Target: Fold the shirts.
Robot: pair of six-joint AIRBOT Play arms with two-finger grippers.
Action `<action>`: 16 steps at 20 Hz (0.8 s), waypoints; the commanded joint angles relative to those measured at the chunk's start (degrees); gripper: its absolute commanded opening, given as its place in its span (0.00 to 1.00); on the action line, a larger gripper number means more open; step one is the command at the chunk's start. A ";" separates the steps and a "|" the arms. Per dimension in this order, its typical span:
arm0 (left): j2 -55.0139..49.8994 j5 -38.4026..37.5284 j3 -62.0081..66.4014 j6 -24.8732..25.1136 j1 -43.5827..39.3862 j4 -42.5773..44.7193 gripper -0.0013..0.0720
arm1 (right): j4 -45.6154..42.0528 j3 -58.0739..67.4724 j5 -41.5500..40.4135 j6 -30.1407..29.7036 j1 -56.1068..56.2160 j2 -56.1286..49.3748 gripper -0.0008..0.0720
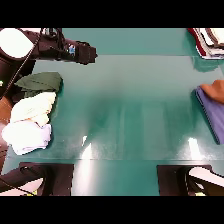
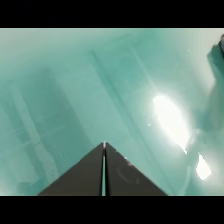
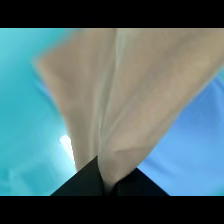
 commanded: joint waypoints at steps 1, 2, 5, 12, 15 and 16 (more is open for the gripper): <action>-0.04 -0.04 0.00 0.17 -0.02 0.02 0.05 | -7.98 -8.74 0.92 0.13 -4.07 2.75 0.04; -0.04 -0.04 0.00 0.20 -0.02 0.02 0.05 | -8.72 -10.43 1.03 0.13 -5.22 2.86 0.06; -0.04 -0.04 0.00 0.59 -0.02 0.02 0.05 | -8.74 -13.81 0.81 0.20 -8.63 2.89 0.73; -0.04 -0.09 0.00 0.57 -0.02 0.28 0.05 | 11.13 -5.53 -1.07 0.15 3.85 2.91 0.73; -0.04 -0.55 0.00 0.55 -0.02 -0.24 0.05 | 14.27 -0.70 -2.12 0.15 17.05 2.91 0.73; -0.04 -0.24 0.00 0.55 -0.02 -0.22 0.05 | 13.92 0.76 -2.36 0.15 21.97 2.91 0.72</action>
